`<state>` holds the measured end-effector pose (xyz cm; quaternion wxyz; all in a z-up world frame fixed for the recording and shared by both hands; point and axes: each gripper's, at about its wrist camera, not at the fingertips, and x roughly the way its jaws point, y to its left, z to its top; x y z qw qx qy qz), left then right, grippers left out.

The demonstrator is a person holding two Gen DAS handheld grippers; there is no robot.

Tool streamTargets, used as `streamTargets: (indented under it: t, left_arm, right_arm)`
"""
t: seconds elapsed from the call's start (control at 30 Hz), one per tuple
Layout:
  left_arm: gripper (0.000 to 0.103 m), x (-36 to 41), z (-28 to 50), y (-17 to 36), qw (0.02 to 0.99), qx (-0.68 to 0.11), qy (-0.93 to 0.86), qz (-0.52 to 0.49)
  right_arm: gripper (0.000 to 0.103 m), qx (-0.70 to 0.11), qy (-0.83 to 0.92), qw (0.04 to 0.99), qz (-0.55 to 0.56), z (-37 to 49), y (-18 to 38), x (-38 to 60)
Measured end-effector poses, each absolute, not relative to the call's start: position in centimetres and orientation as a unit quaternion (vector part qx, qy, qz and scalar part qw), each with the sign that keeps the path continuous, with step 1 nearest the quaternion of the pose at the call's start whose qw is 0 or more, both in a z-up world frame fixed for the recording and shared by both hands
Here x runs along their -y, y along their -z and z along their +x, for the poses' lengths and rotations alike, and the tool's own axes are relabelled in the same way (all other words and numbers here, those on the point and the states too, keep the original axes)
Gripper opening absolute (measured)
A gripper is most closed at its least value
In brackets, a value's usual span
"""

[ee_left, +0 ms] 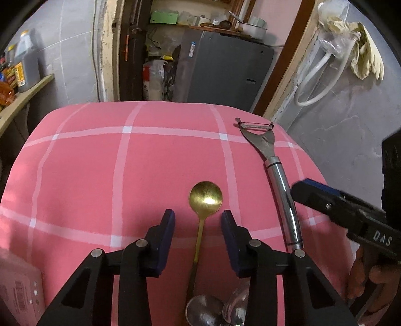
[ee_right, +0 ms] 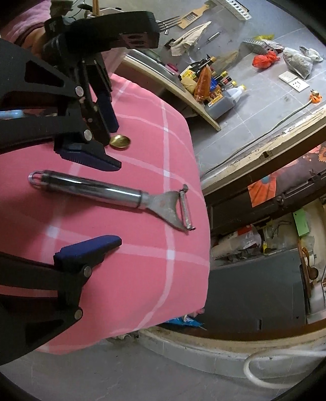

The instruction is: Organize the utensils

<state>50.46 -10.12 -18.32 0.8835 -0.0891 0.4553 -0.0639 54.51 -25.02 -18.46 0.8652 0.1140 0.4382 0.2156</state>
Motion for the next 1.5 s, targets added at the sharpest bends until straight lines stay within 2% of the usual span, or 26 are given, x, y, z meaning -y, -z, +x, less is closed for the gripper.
streamTargets:
  t: [0.33,0.57,0.67,0.8,0.93,1.23,1.5]
  left_arm:
    - [0.036,9.8,52.0,18.4,0.888,-0.443,0.085,-0.088]
    - [0.035,9.7,52.7,18.5,0.884,-0.446,0.100,-0.096]
    - [0.027,9.3,52.9,18.5,0.881,-0.451,0.101,-0.101]
    - [0.027,9.0,53.2,18.5,0.875,-0.458,0.109,-0.113]
    - [0.027,9.6,53.0,18.4,0.877,-0.460,0.101,-0.098]
    - [0.027,9.2,52.2,17.9,0.872,-0.461,0.108,-0.121]
    - [0.027,9.8,50.3,16.6,0.886,-0.435,0.111,-0.113]
  right_arm:
    - [0.033,-0.464,-0.248,0.836,0.157,58.5,20.1,25.0]
    - [0.033,-0.467,-0.272,0.818,0.196,60.1,20.8,24.5]
    - [0.027,-0.470,-0.276,0.812,0.211,60.7,21.2,24.6]
    - [0.023,-0.472,-0.278,0.806,0.224,61.1,21.5,24.6]
    - [0.010,-0.477,-0.273,0.802,0.236,61.7,21.9,24.5]
    - [0.006,-0.469,-0.280,0.796,0.260,61.8,22.5,24.9]
    - [0.002,-0.439,-0.286,0.818,0.236,59.8,20.4,25.0]
